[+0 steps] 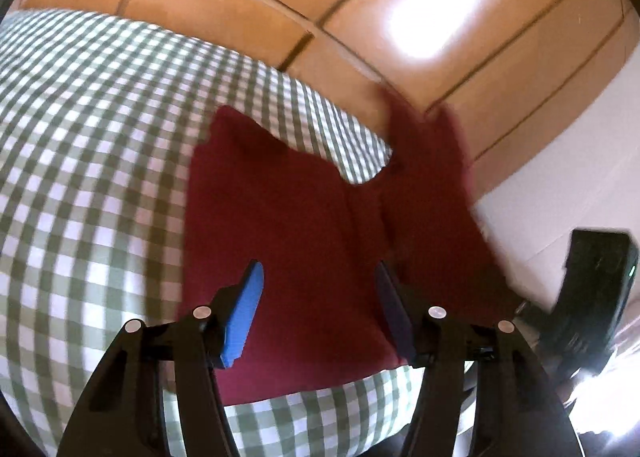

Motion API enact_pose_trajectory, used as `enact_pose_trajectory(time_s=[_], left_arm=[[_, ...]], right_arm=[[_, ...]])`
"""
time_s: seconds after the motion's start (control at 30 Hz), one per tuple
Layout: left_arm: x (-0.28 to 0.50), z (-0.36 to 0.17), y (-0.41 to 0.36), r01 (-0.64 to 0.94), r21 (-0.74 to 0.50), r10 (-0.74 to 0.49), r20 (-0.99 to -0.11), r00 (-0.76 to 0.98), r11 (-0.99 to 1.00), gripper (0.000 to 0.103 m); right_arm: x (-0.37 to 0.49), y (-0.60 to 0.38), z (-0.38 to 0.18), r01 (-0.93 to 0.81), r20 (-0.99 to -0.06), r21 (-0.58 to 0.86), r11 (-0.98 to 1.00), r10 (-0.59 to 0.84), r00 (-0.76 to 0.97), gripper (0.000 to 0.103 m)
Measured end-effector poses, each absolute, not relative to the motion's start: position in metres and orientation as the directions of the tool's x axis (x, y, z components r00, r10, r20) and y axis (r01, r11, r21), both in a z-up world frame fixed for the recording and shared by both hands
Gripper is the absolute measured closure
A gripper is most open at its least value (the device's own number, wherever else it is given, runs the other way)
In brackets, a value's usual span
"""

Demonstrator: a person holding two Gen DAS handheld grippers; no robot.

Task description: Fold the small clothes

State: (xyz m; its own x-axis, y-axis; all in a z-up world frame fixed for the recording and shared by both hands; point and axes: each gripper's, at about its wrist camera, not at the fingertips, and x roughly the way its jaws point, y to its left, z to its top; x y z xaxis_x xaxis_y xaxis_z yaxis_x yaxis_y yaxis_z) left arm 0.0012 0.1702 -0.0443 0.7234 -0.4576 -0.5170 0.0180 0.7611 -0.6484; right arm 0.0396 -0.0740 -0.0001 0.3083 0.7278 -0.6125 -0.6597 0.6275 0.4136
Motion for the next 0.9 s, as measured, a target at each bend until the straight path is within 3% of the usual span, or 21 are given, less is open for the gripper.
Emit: enact_pose_trajectory(time_s=[0.1,0.17,0.2,0.33,0.4,0.43,0.47,0.63,0.73,0.8,0.9], left_arm=[[-0.003,-0.049,0.191,0.009,-0.714,-0.494,-0.476,0.728,0.700,0.045],[-0.002,-0.053,0.195,0.002,-0.735,-0.509,-0.468,0.722,0.678,0.039],[-0.002,-0.057,0.196,0.004,-0.747,-0.524,-0.462,0.716,0.665,0.031],[0.010,-0.065,0.191,-0.004,-0.780,-0.565,-0.456,0.688,0.625,0.029],[0.020,-0.064,0.187,-0.013,-0.770,-0.558,-0.474,0.682,0.638,0.028],[0.024,-0.063,0.182,-0.010,-0.760,-0.557,-0.486,0.674,0.650,0.028],[0.026,-0.062,0.178,-0.011,-0.748,-0.552,-0.498,0.669,0.663,0.028],[0.040,-0.060,0.169,-0.040,-0.681,-0.502,-0.577,0.644,0.731,0.028],[0.047,-0.065,0.165,-0.050,-0.665,-0.497,-0.605,0.622,0.746,0.028],[0.048,-0.064,0.161,-0.047,-0.653,-0.492,-0.613,0.618,0.756,0.038],[0.053,-0.056,0.154,-0.023,-0.579,-0.448,-0.655,0.608,0.815,0.080]], right_arm=[[0.036,-0.036,-0.025,-0.689,-0.650,0.413,0.595,0.723,0.234,0.092],[0.032,-0.020,-0.042,-0.699,-0.680,0.397,0.594,0.702,0.210,0.092],[0.030,-0.013,-0.050,-0.704,-0.696,0.385,0.597,0.689,0.203,0.092],[0.029,-0.007,-0.061,-0.720,-0.720,0.335,0.608,0.658,0.221,0.091],[0.029,-0.007,-0.058,-0.733,-0.702,0.352,0.582,0.682,0.204,0.074],[0.026,-0.013,-0.053,-0.739,-0.678,0.387,0.552,0.713,0.177,0.063],[0.024,-0.018,-0.049,-0.742,-0.658,0.413,0.528,0.736,0.158,0.044],[0.017,-0.069,-0.029,-0.728,-0.595,0.445,0.522,0.779,0.195,0.043],[0.021,-0.109,-0.030,-0.681,-0.614,0.405,0.611,0.733,0.292,0.045],[0.030,-0.128,-0.040,-0.628,-0.648,0.382,0.678,0.681,0.341,0.049],[0.035,-0.134,-0.056,-0.594,-0.681,0.372,0.713,0.645,0.346,0.059]])
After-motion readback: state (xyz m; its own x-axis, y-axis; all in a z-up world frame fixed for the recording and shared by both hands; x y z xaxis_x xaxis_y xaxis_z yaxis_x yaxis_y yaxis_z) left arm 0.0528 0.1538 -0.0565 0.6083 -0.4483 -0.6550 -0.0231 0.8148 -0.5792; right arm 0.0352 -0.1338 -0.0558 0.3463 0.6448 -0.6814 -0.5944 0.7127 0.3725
